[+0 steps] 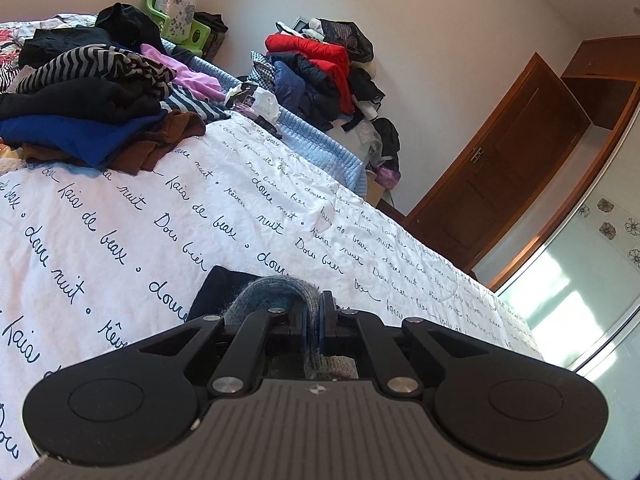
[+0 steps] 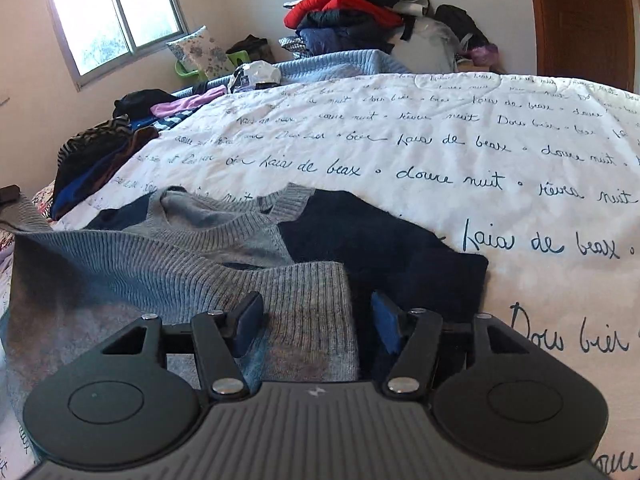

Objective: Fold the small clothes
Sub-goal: 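Lift the sweater side and fold it across the body, then open both tools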

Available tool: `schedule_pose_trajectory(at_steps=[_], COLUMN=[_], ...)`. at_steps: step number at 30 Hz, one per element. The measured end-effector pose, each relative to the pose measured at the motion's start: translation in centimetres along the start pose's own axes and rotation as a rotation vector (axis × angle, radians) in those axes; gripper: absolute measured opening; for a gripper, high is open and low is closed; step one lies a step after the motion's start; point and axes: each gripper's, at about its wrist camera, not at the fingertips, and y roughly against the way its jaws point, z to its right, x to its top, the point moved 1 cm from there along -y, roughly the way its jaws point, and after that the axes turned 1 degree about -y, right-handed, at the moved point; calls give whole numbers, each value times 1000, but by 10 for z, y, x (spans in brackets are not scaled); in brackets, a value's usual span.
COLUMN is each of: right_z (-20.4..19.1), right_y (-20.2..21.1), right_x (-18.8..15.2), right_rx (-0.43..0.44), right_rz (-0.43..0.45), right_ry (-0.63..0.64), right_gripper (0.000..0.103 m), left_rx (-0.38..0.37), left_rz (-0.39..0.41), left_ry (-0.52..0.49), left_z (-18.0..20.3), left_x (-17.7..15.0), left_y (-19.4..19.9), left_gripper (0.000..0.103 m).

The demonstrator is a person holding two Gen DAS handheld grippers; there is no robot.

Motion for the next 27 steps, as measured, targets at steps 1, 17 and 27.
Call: schedule_pose_trajectory(at_steps=[1, 17, 27], right_z=[0, -25, -24], right_y=[2, 78, 64], right_x=[0, 21, 34], right_rx=[-12, -142, -194], right_rz=[19, 364, 379], right_ry=[-1, 75, 63], right_gripper=[16, 5, 5], left_rx=[1, -17, 20], left_rz=[0, 107, 105], left_ry=[-2, -23, -33], left_z=[0, 21, 30], left_x=[-1, 13, 31], left_y=[0, 11, -19], left_gripper=[5, 5, 5])
